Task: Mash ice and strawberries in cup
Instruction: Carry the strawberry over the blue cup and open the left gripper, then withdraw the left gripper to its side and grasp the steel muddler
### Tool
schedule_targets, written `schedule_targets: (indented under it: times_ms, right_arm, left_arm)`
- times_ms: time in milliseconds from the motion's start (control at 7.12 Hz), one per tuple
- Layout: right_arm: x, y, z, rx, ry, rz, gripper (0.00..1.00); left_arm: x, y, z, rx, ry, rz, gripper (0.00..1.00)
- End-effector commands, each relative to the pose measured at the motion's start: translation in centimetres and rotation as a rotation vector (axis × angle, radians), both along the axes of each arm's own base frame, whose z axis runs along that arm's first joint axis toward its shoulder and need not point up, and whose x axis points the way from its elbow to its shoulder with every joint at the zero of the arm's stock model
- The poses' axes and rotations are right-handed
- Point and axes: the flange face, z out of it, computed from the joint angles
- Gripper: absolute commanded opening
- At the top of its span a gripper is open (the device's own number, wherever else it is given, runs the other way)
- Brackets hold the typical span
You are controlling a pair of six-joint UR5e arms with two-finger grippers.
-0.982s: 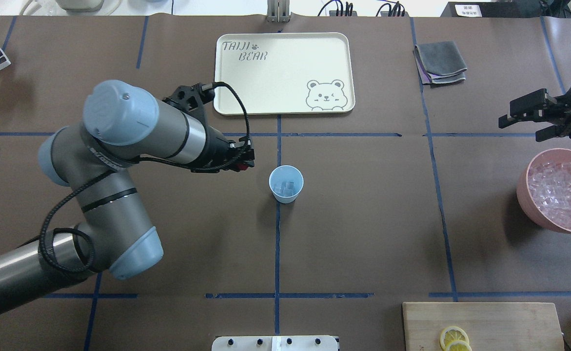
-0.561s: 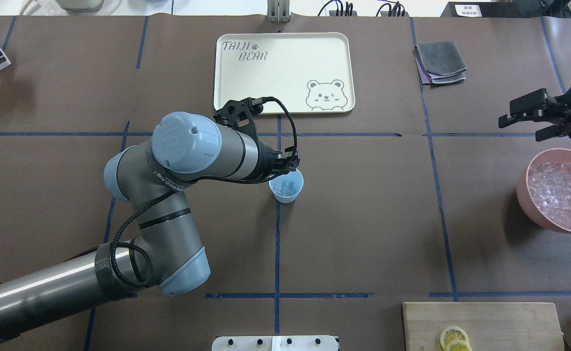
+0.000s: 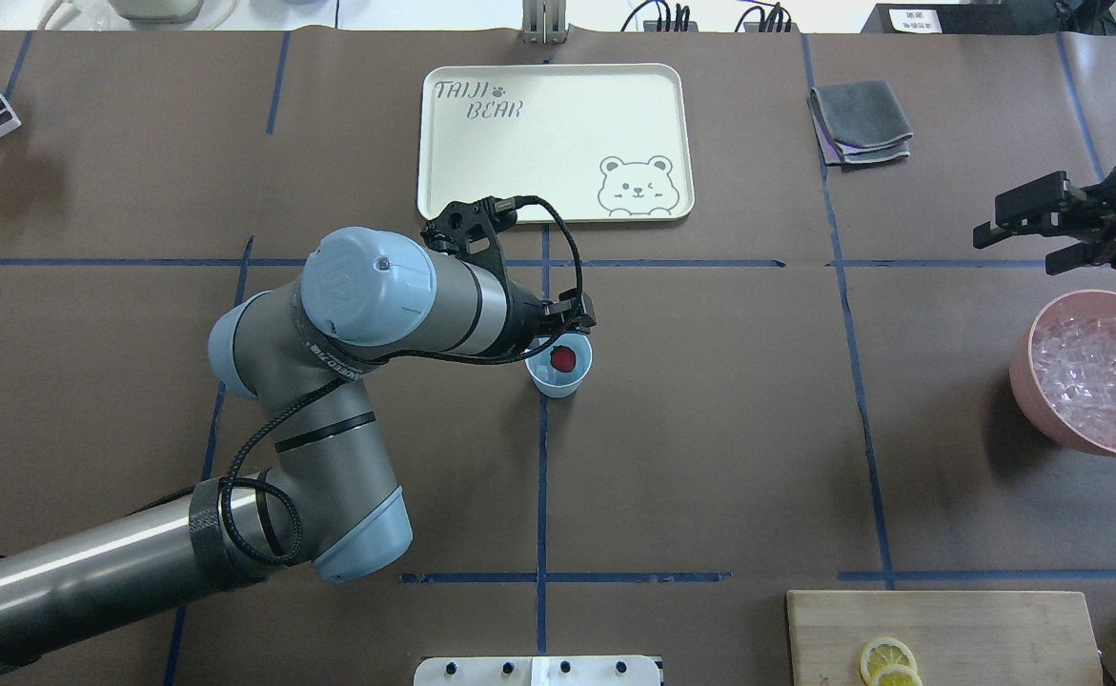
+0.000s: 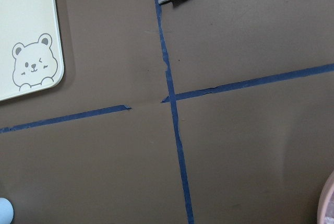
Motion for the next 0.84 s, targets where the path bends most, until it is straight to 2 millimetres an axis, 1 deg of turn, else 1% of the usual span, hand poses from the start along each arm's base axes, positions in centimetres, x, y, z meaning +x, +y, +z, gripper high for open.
schedule_targets:
  times_ms: [0,140,281,421,561,702]
  right_arm:
    - [0.0,0.0,0.3,-0.004,0.004,0.000,1.00]
    - [0.0,0.0,0.6,-0.005,0.006,-0.004,1.00]
    - [0.9,-0.4,1.3,-0.004,0.016,0.005,1.00]
    - [1.7,-1.0,2.4,0.027,0.033,-0.010,1.00]
    - [1.7,-1.2,2.8,0.026,0.039,-0.011,1.00]
    - [1.7,-1.2,2.8,0.029,0.039,-0.012,1.00]
  left_arm:
    - [-0.7,-0.2,-0.2,0.009,0.005,-0.006,0.86]
    - [-3.9,-0.7,0.7,0.015,0.015,-0.026,0.85]
    - [-9.5,-1.7,3.3,0.026,0.010,-0.028,0.84]
    - [-14.3,-3.1,6.1,0.056,-0.010,0.082,0.84]
    - [-19.5,-5.1,9.9,0.046,-0.038,0.115,0.84]
    - [-24.6,-6.7,14.7,0.045,-0.086,0.128,0.84]
